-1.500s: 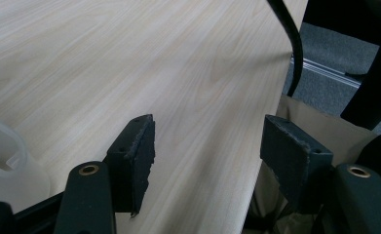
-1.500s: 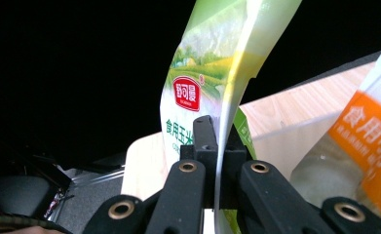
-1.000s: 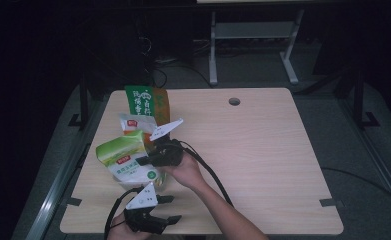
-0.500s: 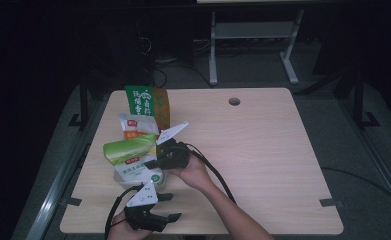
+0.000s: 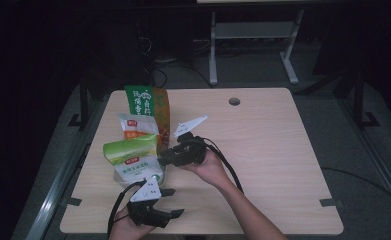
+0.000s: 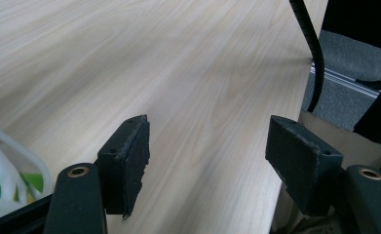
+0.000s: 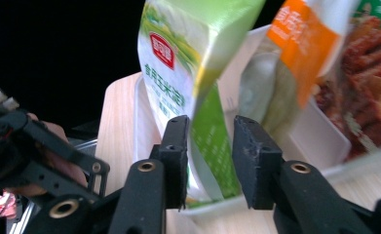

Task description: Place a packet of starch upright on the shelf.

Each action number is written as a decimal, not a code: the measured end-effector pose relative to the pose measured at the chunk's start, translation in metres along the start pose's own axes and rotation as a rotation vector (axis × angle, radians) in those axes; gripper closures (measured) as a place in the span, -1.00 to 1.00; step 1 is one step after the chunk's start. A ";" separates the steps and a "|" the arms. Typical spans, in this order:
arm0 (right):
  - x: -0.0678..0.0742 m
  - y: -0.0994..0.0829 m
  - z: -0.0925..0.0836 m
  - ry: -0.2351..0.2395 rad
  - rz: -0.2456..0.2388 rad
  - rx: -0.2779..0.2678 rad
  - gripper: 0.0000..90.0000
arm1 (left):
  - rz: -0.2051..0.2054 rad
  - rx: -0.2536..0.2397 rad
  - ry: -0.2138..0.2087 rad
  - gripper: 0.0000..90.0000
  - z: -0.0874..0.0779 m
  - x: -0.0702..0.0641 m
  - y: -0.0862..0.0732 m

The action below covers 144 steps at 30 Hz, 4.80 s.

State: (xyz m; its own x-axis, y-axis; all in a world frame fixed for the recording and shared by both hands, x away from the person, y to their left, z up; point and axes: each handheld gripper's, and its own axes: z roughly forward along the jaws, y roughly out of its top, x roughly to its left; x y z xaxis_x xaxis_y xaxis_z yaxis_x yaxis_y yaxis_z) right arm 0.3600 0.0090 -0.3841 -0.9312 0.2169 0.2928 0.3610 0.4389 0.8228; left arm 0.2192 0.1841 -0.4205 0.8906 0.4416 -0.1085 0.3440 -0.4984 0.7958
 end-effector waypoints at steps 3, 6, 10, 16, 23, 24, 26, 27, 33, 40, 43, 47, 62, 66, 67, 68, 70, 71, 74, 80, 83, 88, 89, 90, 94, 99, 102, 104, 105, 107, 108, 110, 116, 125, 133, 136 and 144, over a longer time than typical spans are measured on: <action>-0.004 -0.003 -0.011 -0.018 0.014 -0.007 0.33 | -0.003 -0.004 -0.001 -0.30 0.003 0.002 0.004; -0.009 -0.008 -0.024 -0.042 0.021 -0.005 0.27 | 0.001 0.004 -0.002 -0.31 0.007 0.004 0.008; -0.016 -0.013 -0.039 -0.074 0.042 0.000 0.18 | 0.007 0.010 -0.001 -0.32 0.010 0.007 0.012; -0.026 -0.021 -0.059 -0.120 0.073 0.011 0.04 | 0.005 0.000 0.004 -0.33 0.012 0.010 0.019; -0.037 -0.032 -0.078 -0.171 0.106 0.018 -0.07 | -0.001 0.003 -0.002 -0.34 0.018 0.013 0.024; -0.038 -0.033 -0.081 -0.178 0.113 0.021 -0.09 | -0.003 0.004 -0.004 -0.35 0.019 0.014 0.024; -0.040 -0.035 -0.085 -0.187 0.121 0.024 -0.09 | -0.007 0.006 -0.009 -0.35 0.022 0.014 0.025; -0.041 -0.036 -0.087 -0.196 0.119 0.026 -0.10 | -0.007 0.004 -0.010 -0.35 0.023 0.015 0.026; -0.048 -0.042 -0.098 -0.218 0.146 0.027 -0.16 | -0.007 0.016 -0.003 -0.36 0.027 0.018 0.030; -0.054 -0.049 -0.112 -0.248 0.175 0.021 -0.24 | -0.007 0.013 0.004 -0.38 0.030 0.023 0.033; -0.057 -0.052 -0.119 -0.261 0.192 0.021 -0.27 | -0.009 0.013 0.005 -0.38 0.031 0.024 0.034; -0.059 -0.057 -0.128 -0.278 0.206 0.017 -0.29 | -0.004 0.012 0.010 -0.38 0.032 0.026 0.035; -0.061 -0.087 -0.154 -0.304 0.246 0.003 -0.28 | -0.013 0.004 0.021 -0.40 0.031 0.029 0.036; -0.060 -0.097 -0.163 -0.315 0.261 0.001 -0.29 | -0.010 0.000 0.024 -0.40 0.031 0.028 0.036; -0.060 -0.099 -0.165 -0.316 0.271 0.003 -0.30 | -0.010 0.000 0.025 -0.40 0.031 0.028 0.036; -0.061 -0.101 -0.167 -0.319 0.278 0.011 -0.31 | -0.012 0.000 0.025 -0.40 0.031 0.028 0.035; -0.060 -0.106 -0.172 -0.329 0.274 0.001 -0.30 | -0.014 -0.001 0.024 -0.40 0.031 0.029 0.035; -0.060 -0.108 -0.174 -0.330 0.283 -0.003 -0.30 | -0.017 -0.005 0.021 -0.40 0.031 0.029 0.035; -0.060 -0.115 -0.178 -0.337 0.290 0.001 -0.30 | -0.016 -0.005 0.020 -0.40 0.031 0.029 0.035; -0.058 -0.125 -0.182 -0.342 0.304 0.004 -0.31 | -0.016 -0.002 0.020 -0.40 0.030 0.030 0.035; -0.056 -0.130 -0.184 -0.345 0.309 0.003 -0.31 | -0.026 -0.008 0.022 -0.41 0.029 0.030 0.034; -0.053 -0.141 -0.189 -0.353 0.324 0.004 -0.31 | -0.025 -0.008 0.023 -0.42 0.029 0.030 0.034; -0.052 -0.143 -0.190 -0.356 0.325 0.002 -0.31 | -0.027 -0.008 0.022 -0.42 0.029 0.029 0.034; -0.051 -0.145 -0.191 -0.356 0.329 0.000 -0.31 | -0.028 -0.010 0.022 -0.42 0.030 0.029 0.034; -0.048 -0.154 -0.194 -0.368 0.337 -0.010 -0.32 | -0.029 -0.009 0.022 -0.42 0.030 0.029 0.033; -0.044 -0.164 -0.197 -0.380 0.341 0.010 -0.33 | -0.026 -0.010 0.024 -0.43 0.032 0.028 0.033; -0.041 -0.169 -0.199 -0.384 0.348 0.006 -0.33 | -0.024 -0.006 0.024 -0.43 0.033 0.028 0.033; -0.040 -0.173 -0.201 -0.387 0.353 0.001 -0.33 | -0.024 -0.008 0.023 -0.43 0.033 0.028 0.033; -0.039 -0.175 -0.202 -0.389 0.356 0.000 -0.33 | -0.025 -0.006 0.023 -0.43 0.033 0.028 0.033; -0.038 -0.179 -0.204 -0.391 0.360 -0.008 -0.34 | -0.031 -0.006 0.023 -0.44 0.033 0.027 0.032; -0.037 -0.180 -0.205 -0.391 0.366 -0.011 -0.34 | -0.028 -0.003 0.022 -0.44 0.034 0.027 0.032; -0.035 -0.184 -0.205 -0.394 0.370 -0.012 -0.34 | -0.033 -0.002 0.020 -0.44 0.034 0.027 0.031; -0.029 -0.193 -0.207 -0.390 0.382 -0.029 -0.35 | -0.027 -0.001 0.021 -0.45 0.034 0.028 0.030; -0.020 -0.207 -0.206 -0.393 0.390 -0.018 -0.35 | -0.031 -0.003 0.021 -0.46 0.034 0.026 0.030; -0.009 -0.216 -0.208 -0.414 0.392 -0.014 -0.36 | -0.033 0.001 0.013 -0.47 0.037 0.025 0.028; -0.005 -0.217 -0.209 -0.421 0.384 -0.021 -0.36 | -0.027 0.003 0.009 -0.47 0.037 0.024 0.028; -0.003 -0.220 -0.207 -0.425 0.385 -0.046 -0.38 | -0.028 -0.003 0.007 -0.48 0.036 0.024 0.029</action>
State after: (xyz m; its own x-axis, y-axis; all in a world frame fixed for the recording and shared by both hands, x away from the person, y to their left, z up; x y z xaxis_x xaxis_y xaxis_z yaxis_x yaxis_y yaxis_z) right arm 0.2726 -0.2683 -0.4653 -0.6277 0.6891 0.3621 0.6587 0.2223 0.7188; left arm 0.2611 0.1538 -0.4217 0.8788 0.4601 -0.1266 0.3678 -0.4840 0.7940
